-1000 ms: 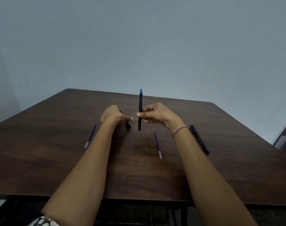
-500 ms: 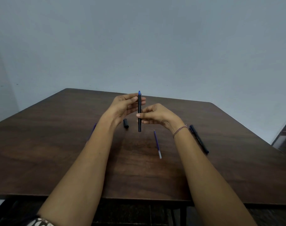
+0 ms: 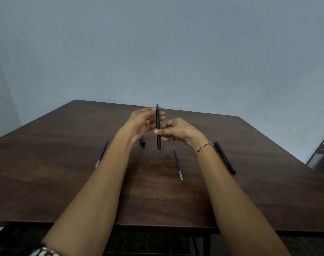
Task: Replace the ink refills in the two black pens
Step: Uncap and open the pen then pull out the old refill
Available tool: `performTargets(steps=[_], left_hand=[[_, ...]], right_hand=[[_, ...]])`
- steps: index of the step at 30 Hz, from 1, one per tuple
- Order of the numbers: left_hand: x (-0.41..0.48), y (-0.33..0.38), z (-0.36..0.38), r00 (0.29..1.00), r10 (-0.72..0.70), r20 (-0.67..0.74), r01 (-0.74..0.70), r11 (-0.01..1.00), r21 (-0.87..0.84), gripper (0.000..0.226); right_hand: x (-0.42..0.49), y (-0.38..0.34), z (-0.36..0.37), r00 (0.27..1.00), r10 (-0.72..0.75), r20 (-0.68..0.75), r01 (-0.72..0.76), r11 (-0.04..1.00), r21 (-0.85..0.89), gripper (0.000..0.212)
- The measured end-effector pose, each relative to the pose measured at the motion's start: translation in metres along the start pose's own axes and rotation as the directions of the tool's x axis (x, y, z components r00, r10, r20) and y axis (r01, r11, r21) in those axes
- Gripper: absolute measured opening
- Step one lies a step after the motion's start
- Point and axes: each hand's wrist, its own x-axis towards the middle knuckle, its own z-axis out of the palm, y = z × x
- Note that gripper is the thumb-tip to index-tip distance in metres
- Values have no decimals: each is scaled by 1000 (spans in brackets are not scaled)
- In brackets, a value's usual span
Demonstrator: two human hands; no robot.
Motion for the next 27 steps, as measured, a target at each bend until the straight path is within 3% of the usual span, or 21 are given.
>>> performTargets(steps=[5,11,15,21,27], left_hand=[[1,0,-1,999,-13,52,12,999,31,24],[3,-2,-3,999,29,-33,-30,999,-17,18],[2,-2,0,1000,13,6,-12,999,-52,12],[1,0,0,1000,-16,22,17,1000,-16,24],[-1,-1,-2,999,21,-31,-23,998,-52,19]], right_hand=[[0,1,0,1000,-1,-8,1,1000,-10,10],[0,0,0,1000,12,5,-12,1000,-4,10],[-1,0,0,1000,9,-1,-9,1000,6,12],[0,1,-1,1000,3,-10,-3,1000,-1,12],[1,1,0,1000,9,-4,-9,1000,-5,11]])
